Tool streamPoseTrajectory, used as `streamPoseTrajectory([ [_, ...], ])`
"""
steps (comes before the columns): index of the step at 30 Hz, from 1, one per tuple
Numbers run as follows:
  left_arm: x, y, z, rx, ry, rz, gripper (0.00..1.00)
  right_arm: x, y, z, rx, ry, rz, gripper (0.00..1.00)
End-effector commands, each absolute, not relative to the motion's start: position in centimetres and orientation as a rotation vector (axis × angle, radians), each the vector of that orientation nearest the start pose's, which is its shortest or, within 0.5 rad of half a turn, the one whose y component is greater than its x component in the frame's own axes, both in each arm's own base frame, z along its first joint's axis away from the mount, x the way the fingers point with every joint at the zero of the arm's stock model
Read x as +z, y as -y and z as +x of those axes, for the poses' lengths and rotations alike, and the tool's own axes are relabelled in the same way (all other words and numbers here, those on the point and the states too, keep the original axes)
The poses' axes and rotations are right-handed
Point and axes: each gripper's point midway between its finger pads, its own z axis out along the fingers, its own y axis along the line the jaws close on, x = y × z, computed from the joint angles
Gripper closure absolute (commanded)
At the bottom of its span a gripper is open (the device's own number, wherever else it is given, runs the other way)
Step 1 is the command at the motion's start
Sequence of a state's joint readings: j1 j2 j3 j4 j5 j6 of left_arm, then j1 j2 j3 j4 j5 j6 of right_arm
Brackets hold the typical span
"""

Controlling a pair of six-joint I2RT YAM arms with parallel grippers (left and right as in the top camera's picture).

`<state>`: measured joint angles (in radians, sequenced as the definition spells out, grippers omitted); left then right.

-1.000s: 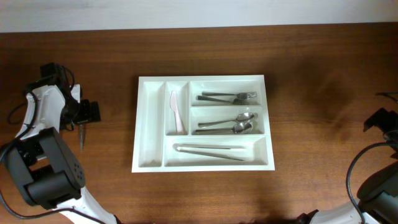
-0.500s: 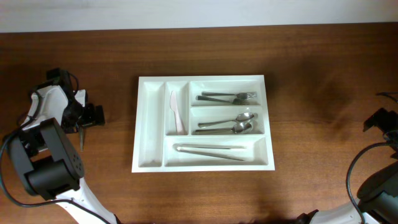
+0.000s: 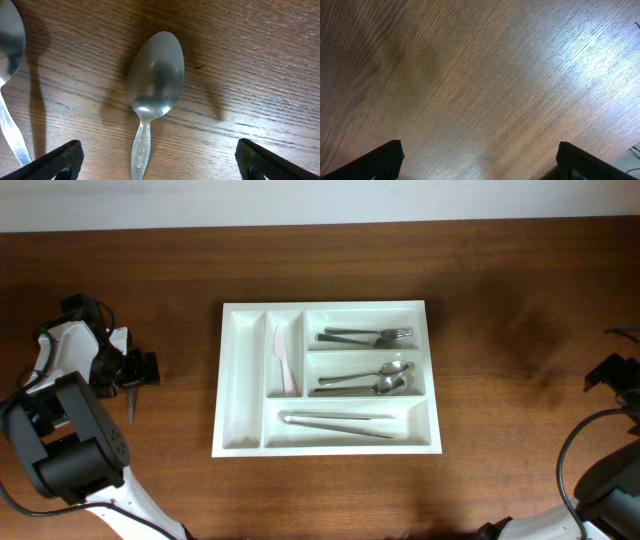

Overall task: Pack container
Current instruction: 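Move the left gripper over the silver spoons left of the tray, then lower and close the left gripper on one silver spoon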

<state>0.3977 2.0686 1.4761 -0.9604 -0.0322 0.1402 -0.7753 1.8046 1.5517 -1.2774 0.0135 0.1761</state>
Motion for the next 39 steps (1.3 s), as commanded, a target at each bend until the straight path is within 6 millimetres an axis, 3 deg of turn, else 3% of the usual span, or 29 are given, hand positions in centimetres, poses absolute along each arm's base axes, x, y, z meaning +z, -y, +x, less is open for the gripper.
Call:
streamPoseTrajectory([
  [1, 0.8, -15.2, 35.3, 0.022, -3.123, -0.358, 0.01, 11.9, 24.0, 24.4, -0.031, -2.770, 1.425, 0.01],
  [9, 0.5, -15.3, 35.5, 0.025, -3.117, -0.354, 0.01, 11.9, 24.0, 24.4, -0.031, -2.770, 1.425, 0.01],
  [16, -1.2, -15.0, 34.9, 0.001, -3.167, -0.360, 0.01, 11.9, 24.0, 24.4, -0.031, -2.770, 1.425, 0.01],
  [30, -1.2, -15.1, 35.2, 0.007, -3.156, -0.359, 0.00, 11.9, 24.0, 24.4, -0.031, -2.771, 1.425, 0.01],
  [33, -1.2, -15.4, 35.2, 0.031, -3.156, -0.358, 0.10, 11.9, 24.0, 24.4, -0.031, -2.770, 1.425, 0.01],
  [37, -1.2, -16.1, 35.1, 0.092, -3.158, -0.364, 0.49, 11.9, 24.0, 24.4, -0.031, -2.770, 1.425, 0.01],
  [39, -1.2, -16.1, 35.2, 0.095, -3.155, -0.364, 0.56, 11.9, 24.0, 24.4, -0.031, -2.770, 1.425, 0.01],
])
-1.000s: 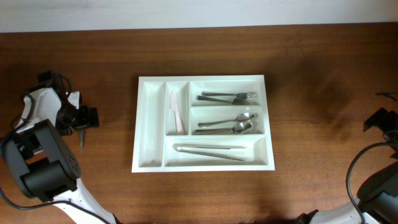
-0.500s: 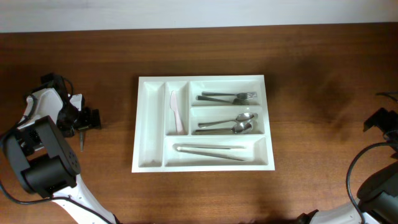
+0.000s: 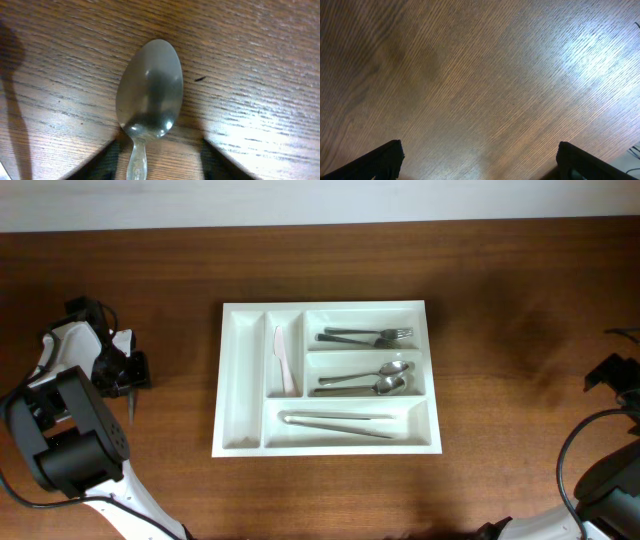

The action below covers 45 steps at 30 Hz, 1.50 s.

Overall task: Pack container
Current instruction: 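Lower and close the left gripper on one silver spoon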

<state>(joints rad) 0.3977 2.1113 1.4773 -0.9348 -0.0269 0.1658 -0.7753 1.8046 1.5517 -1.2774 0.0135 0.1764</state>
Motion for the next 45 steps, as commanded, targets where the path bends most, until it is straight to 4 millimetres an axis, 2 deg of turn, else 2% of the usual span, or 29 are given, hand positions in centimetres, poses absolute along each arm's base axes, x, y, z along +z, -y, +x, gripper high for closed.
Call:
streamPoseTrajectory([
  [1, -1.2, -16.1, 35.2, 0.095, -3.154, -0.365, 0.56, 11.9, 24.0, 24.4, -0.031, -2.771, 1.424, 0.01],
  [3, -1.2, -16.1, 35.2, 0.095, -3.154, -0.365, 0.57, 11.9, 24.0, 24.4, -0.031, -2.770, 1.425, 0.01],
  [6, -1.2, -16.1, 35.2, 0.096, -3.154, -0.371, 0.64, 11.9, 24.0, 24.4, -0.031, -2.770, 1.425, 0.01],
  [10, -1.2, -16.1, 35.2, 0.096, -3.149, -0.401, 0.66, 11.9, 24.0, 24.4, -0.031, -2.770, 1.425, 0.01],
  [15, -1.2, -16.1, 35.2, 0.096, -3.149, -0.401, 0.84, 11.9, 24.0, 24.4, -0.031, -2.770, 1.425, 0.01],
  [23, -1.2, -16.1, 35.2, 0.096, -3.148, -0.405, 0.97, 11.9, 24.0, 24.4, -0.031, -2.770, 1.425, 0.01],
  [29, -1.1, -16.0, 35.0, 0.090, -3.156, -0.405, 0.98, 11.9, 24.0, 24.4, -0.031, -2.770, 1.425, 0.01],
  [33, -0.7, -14.7, 35.1, 0.008, -3.169, -0.389, 0.98, 11.9, 24.0, 24.4, -0.031, -2.771, 1.425, 0.01],
  [36, 0.4, -13.1, 35.9, -0.103, -3.164, -0.364, 0.98, 11.9, 24.0, 24.4, -0.031, -2.770, 1.425, 0.01],
  [40, 2.5, -10.5, 37.2, -0.234, -3.145, -0.309, 0.98, 11.9, 24.0, 24.4, -0.031, -2.770, 1.425, 0.01],
  [45, 6.1, -7.8, 39.3, -0.259, -3.096, -0.192, 0.98, 11.9, 24.0, 24.4, -0.031, -2.770, 1.425, 0.01],
])
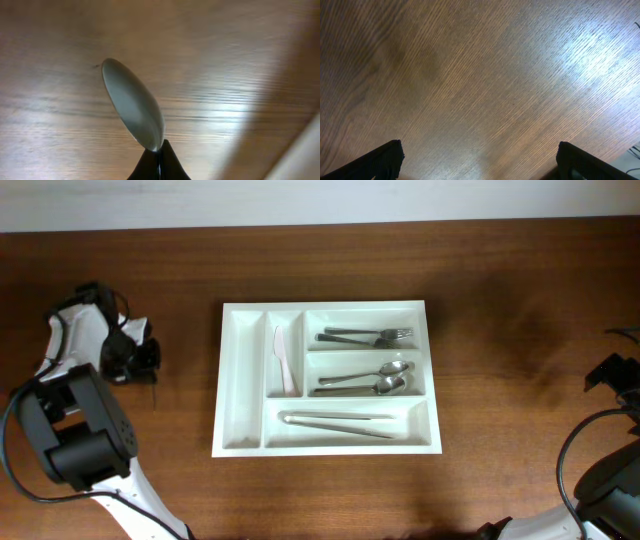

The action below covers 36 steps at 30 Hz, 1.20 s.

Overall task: Pack container
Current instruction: 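Lower and close the left gripper on one silver spoon, then carry the spoon into the tray's left compartment and release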

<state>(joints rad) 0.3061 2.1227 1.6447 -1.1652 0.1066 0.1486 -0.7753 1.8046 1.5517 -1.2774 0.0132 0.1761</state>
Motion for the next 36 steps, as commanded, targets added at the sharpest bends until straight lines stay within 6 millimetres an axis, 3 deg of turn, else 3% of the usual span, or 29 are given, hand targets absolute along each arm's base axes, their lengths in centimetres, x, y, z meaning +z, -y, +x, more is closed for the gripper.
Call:
streamPoseTrajectory([
  [1, 6.9, -7.1, 39.6, -0.254, -3.086, -0.162, 0.98, 11.9, 24.0, 24.4, -0.031, -2.770, 1.425, 0.01],
  [7, 10.2, -1.6, 40.8, -0.331, -3.010, 0.025, 0.98, 11.9, 24.0, 24.4, -0.031, -2.770, 1.425, 0.01],
  [16, 10.5, 5.7, 40.4, -0.384, -3.003, 0.283, 0.97, 11.9, 24.0, 24.4, -0.031, -2.770, 1.425, 0.01],
  [23, 10.5, 8.5, 39.9, -0.386, -3.001, 0.390, 0.93, 11.9, 24.0, 24.4, -0.031, -2.770, 1.425, 0.01],
  [30, 10.4, 8.5, 40.1, -0.362, -2.998, 0.396, 0.90, 11.9, 24.0, 24.4, -0.031, -2.770, 1.425, 0.01],
  [33, 10.4, 8.5, 40.1, -0.362, -2.997, 0.397, 0.74, 11.9, 24.0, 24.4, -0.031, -2.770, 1.425, 0.01],
  [34, 10.4, 8.5, 40.2, -0.361, -2.992, 0.397, 0.62, 11.9, 24.0, 24.4, -0.031, -2.770, 1.425, 0.01],
  [35, 10.4, 8.5, 40.3, -0.360, -2.987, 0.398, 0.35, 11.9, 24.0, 24.4, -0.031, -2.770, 1.425, 0.01],
  [36, 10.5, 8.4, 40.6, -0.357, -2.977, 0.396, 0.20, 11.9, 24.0, 24.4, -0.031, -2.770, 1.425, 0.01],
])
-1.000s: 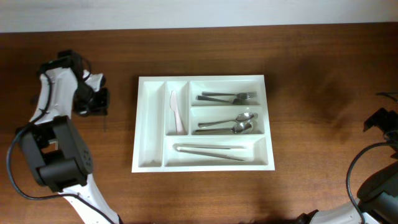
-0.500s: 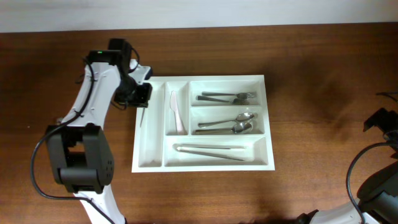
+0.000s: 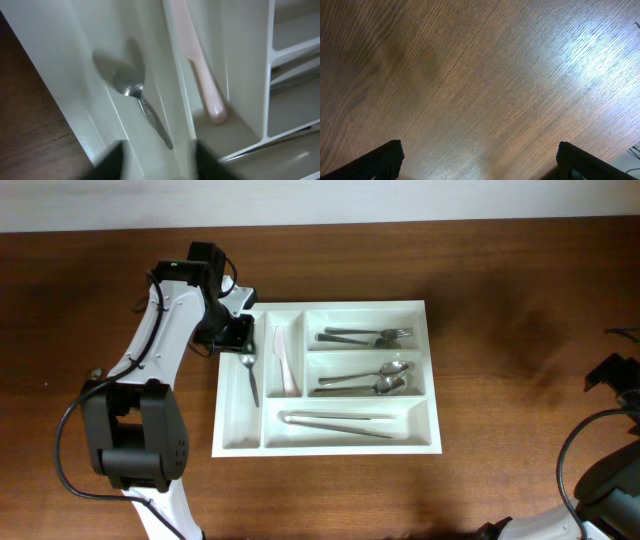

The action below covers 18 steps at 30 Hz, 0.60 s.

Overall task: Pack container
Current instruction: 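Carry the spoon into the tray's left compartment and release, then move the left gripper back over the second silver spoon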

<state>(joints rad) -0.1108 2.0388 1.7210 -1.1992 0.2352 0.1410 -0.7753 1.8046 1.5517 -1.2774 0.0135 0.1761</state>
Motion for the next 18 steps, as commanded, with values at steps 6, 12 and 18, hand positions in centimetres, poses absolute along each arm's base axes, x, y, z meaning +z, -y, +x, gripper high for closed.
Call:
streamPoseTrajectory([
  [6, 11.5, 4.8, 42.7, -0.172, -2.934, 0.321, 0.18, 11.9, 24.0, 24.4, -0.031, -2.770, 1.425, 0.01],
  [12, 12.7, -4.5, 42.5, 0.154, -2.969, 0.114, 0.16, 11.9, 24.0, 24.4, -0.031, -2.770, 1.425, 0.01],
  [18, 12.6, -12.7, 40.4, 0.248, -3.000, -0.160, 0.01, 11.9, 24.0, 24.4, -0.031, -2.770, 1.425, 0.01],
])
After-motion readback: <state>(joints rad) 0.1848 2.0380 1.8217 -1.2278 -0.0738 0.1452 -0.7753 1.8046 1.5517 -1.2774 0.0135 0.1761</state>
